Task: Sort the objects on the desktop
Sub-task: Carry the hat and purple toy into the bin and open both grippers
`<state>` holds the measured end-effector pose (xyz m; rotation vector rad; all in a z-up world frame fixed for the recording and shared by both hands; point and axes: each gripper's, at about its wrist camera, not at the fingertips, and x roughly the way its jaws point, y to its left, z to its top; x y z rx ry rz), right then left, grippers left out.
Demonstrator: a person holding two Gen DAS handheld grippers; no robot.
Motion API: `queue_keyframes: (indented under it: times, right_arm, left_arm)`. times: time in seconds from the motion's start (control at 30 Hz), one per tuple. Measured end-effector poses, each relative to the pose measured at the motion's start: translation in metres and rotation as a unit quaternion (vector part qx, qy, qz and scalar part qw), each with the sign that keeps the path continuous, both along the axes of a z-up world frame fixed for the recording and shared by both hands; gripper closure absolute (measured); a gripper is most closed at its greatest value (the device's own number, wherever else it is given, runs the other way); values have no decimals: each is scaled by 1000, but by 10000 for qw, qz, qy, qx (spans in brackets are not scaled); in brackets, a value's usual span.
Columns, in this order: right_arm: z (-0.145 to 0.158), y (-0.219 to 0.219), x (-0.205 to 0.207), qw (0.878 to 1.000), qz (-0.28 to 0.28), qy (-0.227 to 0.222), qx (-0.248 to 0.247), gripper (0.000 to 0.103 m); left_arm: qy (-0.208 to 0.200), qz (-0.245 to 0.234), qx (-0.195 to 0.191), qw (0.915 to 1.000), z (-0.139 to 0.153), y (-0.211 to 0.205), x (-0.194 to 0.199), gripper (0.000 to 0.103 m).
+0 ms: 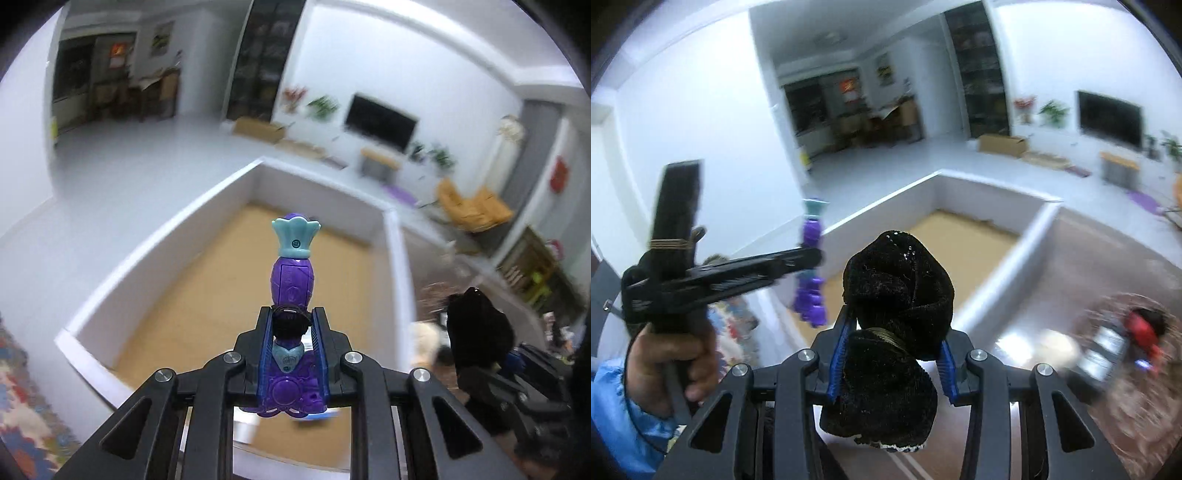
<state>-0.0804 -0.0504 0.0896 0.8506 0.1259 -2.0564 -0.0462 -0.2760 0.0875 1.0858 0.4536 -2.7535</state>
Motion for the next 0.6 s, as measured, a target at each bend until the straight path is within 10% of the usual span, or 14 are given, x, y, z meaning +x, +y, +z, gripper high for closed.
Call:
queue_keyframes:
  times: [0.1, 0.17, 0.23, 0.6]
  right_arm:
    - [-24, -43, -9, 9991, 193, -248, 270, 60]
    - [-41, -62, -16, 9974, 324, -462, 458, 38]
    - [-61, -74, -25, 9943, 308, -690, 757, 24]
    - [-60, 89, -20, 9933, -1145, 121, -61, 0]
  left_arm:
    - [-518, 48, -60, 9986, -26, -16, -17, 81]
    - [-904, 197, -179, 9956, -45, -21, -25, 70]
    - [-1109, 396, -215, 9928, -57, -25, -24, 35]
    - [105, -172, -416, 9989, -19, 49, 29, 29]
